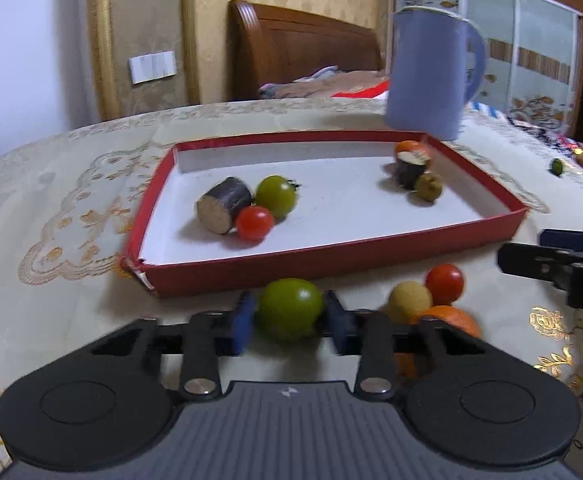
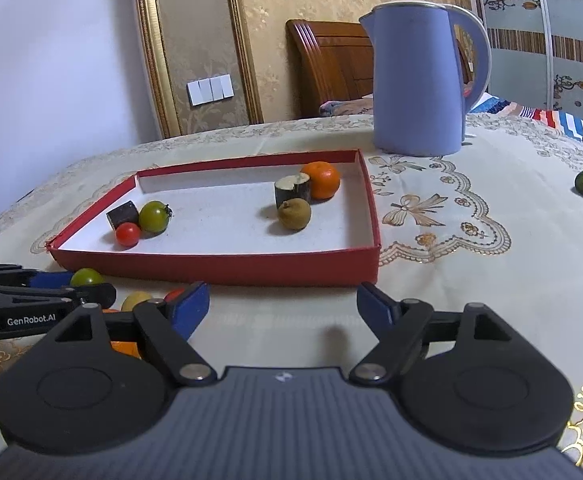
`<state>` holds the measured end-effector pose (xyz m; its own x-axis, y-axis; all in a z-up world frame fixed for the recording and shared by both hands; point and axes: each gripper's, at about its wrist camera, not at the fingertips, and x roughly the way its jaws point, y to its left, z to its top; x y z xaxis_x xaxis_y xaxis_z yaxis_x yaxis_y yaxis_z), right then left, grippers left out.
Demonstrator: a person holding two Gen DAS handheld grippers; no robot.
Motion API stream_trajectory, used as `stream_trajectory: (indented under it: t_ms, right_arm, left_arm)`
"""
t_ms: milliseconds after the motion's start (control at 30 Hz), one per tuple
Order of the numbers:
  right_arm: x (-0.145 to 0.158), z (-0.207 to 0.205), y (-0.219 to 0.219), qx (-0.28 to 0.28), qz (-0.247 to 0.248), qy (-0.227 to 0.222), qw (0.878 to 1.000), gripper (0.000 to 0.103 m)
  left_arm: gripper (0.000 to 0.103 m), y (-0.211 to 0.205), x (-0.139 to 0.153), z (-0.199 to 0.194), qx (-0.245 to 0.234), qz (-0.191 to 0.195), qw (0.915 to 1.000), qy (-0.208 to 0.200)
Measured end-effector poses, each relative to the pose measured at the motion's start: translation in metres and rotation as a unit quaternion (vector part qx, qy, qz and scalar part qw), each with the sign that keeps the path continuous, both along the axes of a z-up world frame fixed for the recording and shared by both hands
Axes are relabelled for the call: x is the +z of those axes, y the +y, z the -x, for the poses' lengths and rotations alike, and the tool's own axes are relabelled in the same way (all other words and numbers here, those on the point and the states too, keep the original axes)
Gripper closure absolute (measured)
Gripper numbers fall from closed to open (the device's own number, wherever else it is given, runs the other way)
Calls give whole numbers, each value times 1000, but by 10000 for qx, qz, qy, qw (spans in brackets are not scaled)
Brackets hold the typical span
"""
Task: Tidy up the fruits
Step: 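Close the left tool on another green tomato beside the tray, then grasp a mandarin orange with the right tool while the left tool holds the tomato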
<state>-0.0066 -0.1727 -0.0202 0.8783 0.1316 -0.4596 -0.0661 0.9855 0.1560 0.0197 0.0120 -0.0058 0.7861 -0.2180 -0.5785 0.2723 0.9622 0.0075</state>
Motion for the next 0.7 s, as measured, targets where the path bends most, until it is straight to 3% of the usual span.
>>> stream_trajectory:
  t_ms: [300, 567, 700]
  right_arm:
    - [3, 16, 15, 563, 100, -96, 9983, 23]
    - [9, 29, 43, 1166, 32, -43, 9932, 25]
    - [7, 26, 55, 1285, 41, 60, 9917, 31]
  left_arm:
    - [69, 16, 1, -4, 250, 444, 9987, 52]
    - [69, 15, 1, -3, 267, 414, 9988, 63]
    - [69, 16, 1, -3, 292, 421, 9987, 59]
